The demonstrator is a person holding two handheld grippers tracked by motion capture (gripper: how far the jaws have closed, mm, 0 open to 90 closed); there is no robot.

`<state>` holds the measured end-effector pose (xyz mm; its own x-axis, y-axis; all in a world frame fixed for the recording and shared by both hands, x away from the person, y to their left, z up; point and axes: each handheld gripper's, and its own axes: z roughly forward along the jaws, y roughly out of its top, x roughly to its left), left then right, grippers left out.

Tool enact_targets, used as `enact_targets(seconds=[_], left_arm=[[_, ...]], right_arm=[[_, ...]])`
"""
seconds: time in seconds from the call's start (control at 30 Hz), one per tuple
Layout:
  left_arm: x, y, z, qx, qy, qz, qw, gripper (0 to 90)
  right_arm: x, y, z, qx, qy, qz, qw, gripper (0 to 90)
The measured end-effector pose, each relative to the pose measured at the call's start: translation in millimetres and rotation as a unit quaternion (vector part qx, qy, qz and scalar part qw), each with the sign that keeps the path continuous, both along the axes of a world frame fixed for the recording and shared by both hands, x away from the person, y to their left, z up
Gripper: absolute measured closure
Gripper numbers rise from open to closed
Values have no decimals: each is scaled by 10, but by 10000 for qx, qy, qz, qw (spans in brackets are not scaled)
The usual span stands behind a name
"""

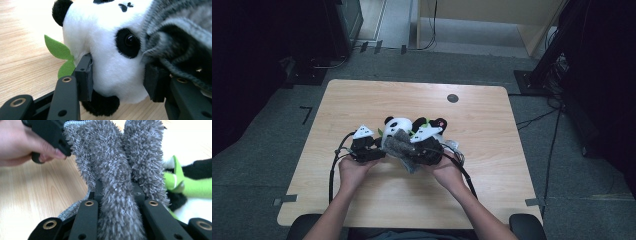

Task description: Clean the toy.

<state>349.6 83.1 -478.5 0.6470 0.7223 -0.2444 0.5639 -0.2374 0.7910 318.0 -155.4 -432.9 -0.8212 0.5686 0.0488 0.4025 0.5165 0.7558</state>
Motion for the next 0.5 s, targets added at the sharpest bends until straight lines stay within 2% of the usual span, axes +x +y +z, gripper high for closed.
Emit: enact_targets(seconds=[0.17, 0.23, 0.3, 0.37, 0.5], left_arm=[[12, 7, 3, -44, 60, 37, 10000, 493], [13, 7, 4, -27, 60, 32, 10000, 494], [12, 1, 7, -47, 78, 49, 9999, 494], [20, 6, 8, -93, 121, 64, 9999, 496], [1, -27, 16, 31, 20, 12, 10000, 499]], right_arm=[[-100, 2, -23, -175, -104, -156, 9997, 756], [-141, 28, -64, -373, -181, -152, 9990, 756], [-153, 22, -140, -372, -31, -98, 9993, 757], [-166, -9, -224, -401, 150, -159, 9990, 757], [-216, -90, -305, -349, -15, -218, 9992, 757]])
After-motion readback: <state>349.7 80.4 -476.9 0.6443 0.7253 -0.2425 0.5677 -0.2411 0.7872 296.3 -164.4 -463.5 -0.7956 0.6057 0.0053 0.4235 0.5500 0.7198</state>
